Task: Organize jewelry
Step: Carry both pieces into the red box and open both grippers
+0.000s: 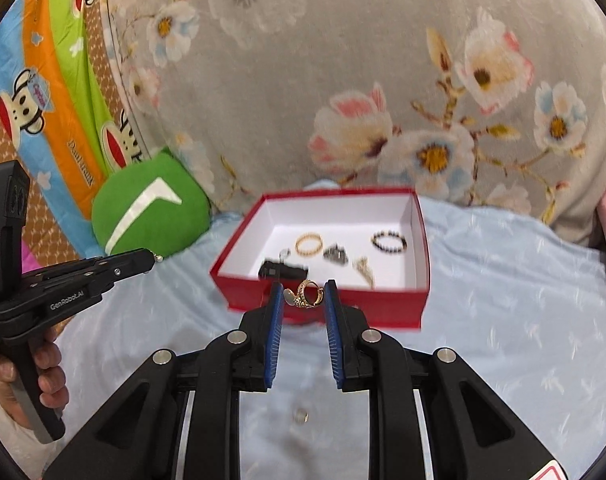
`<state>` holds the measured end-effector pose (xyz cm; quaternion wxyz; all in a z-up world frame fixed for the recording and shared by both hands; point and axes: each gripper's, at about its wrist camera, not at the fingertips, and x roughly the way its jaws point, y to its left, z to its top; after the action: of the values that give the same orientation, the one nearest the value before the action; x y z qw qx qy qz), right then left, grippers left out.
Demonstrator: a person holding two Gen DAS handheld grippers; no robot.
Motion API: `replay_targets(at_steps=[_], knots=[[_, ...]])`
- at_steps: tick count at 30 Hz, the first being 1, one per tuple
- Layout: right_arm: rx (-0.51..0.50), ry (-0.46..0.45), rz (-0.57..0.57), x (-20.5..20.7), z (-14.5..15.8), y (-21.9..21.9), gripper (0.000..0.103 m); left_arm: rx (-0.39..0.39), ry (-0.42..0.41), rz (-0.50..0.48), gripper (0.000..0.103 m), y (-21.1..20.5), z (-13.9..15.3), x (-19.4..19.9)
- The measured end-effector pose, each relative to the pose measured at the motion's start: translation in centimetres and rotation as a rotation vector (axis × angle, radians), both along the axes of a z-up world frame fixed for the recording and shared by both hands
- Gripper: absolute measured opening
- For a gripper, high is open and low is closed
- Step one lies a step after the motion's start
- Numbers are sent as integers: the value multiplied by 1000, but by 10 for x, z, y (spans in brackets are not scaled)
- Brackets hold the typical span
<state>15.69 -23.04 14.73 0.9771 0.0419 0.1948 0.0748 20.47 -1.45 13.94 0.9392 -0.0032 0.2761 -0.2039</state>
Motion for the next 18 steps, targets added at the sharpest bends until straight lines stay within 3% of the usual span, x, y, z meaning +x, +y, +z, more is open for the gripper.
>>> replay_targets(at_steps=[9, 13, 18], knots=[[0, -17, -5, 102, 46, -16, 19, 11, -58, 0, 4, -34, 35, 99], [23, 20, -10, 156, 48, -24, 19, 32, -44, 28, 4, -47, 28, 151], [64, 108, -14, 215, 28, -33, 19, 56, 21, 58, 4, -53, 2, 202]])
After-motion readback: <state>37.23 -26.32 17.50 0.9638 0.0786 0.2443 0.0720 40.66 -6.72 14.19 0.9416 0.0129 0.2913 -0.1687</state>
